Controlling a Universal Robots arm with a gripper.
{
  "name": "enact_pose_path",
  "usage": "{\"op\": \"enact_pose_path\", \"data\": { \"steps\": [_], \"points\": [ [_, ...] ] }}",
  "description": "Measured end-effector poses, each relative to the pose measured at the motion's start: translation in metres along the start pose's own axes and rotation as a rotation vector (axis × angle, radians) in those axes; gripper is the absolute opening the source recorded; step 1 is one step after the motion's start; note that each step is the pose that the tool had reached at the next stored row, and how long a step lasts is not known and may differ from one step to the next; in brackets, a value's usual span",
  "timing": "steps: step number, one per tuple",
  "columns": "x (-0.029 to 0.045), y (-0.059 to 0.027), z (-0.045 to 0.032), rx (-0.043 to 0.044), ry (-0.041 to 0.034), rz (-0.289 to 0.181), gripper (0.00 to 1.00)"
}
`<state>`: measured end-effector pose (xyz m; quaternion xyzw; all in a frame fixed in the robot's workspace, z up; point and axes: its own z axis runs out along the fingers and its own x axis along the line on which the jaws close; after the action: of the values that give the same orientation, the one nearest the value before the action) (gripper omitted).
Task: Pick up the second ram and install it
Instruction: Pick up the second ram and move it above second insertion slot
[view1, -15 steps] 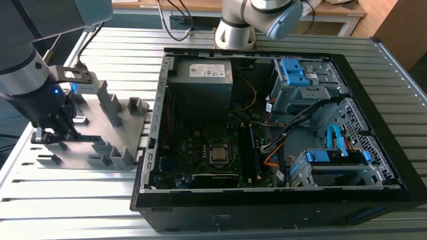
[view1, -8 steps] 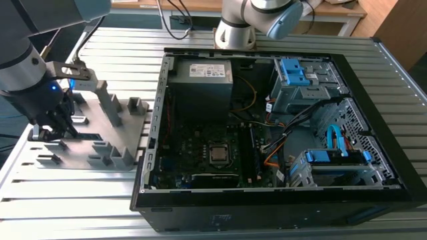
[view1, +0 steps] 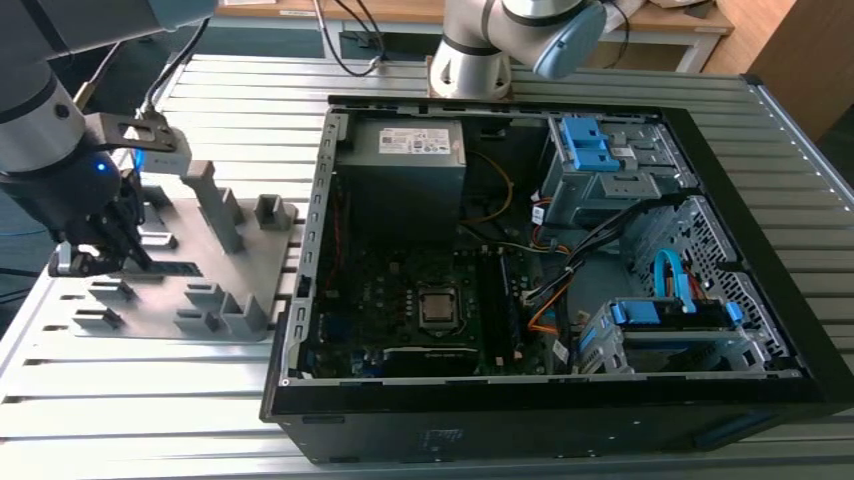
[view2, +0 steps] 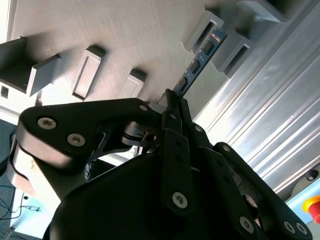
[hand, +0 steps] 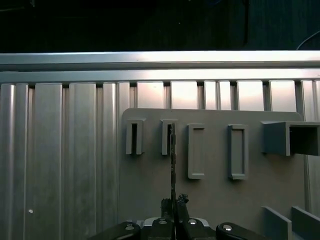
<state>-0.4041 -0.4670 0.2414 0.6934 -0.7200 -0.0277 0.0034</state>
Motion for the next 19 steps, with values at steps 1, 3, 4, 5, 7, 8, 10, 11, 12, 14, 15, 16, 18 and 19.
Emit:
{"op": "enact_pose_path", "data": {
  "steps": [1, 3, 4, 5, 7, 8, 10, 11, 12, 14, 15, 16, 18, 19],
  "points": [
    [-0.0001, 0.0001, -0.0016, 0.0001, 0.0, 0.0, 0.14],
    [-0.0002, 0.0002, -0.0053, -0.0001, 0.0, 0.0, 0.14],
    [-0.0002, 0.0003, -0.0071, -0.0001, 0.0001, 0.0, 0.14],
    [-0.0003, 0.0004, -0.0089, -0.0001, 0.0, 0.0, 0.14],
    [-0.0004, 0.0005, -0.0122, 0.0, 0.0, 0.0, 0.14],
    [-0.0005, 0.0006, -0.0138, 0.0, -0.0001, 0.0, 0.14],
    [-0.0006, 0.0007, -0.0167, -0.0001, 0.0, 0.0, 0.14],
    [-0.0006, 0.0008, -0.0182, 0.0, 0.0, 0.0, 0.14],
    [-0.0007, 0.0009, -0.0198, -0.0001, 0.0001, 0.0, 0.14],
    [-0.0008, 0.001, -0.0225, 0.0, 0.0, 0.0, 0.14],
    [-0.0008, 0.001, -0.0239, -0.0001, 0.0, 0.0, 0.14],
    [-0.0009, 0.0011, -0.0253, 0.0, 0.0, 0.0, 0.14],
    [-0.0009, 0.0012, -0.0278, 0.0, 0.0, 0.0, 0.14],
    [-0.001, 0.0013, -0.029, -0.0001, 0.0, 0.0, 0.14]
  ]
}}
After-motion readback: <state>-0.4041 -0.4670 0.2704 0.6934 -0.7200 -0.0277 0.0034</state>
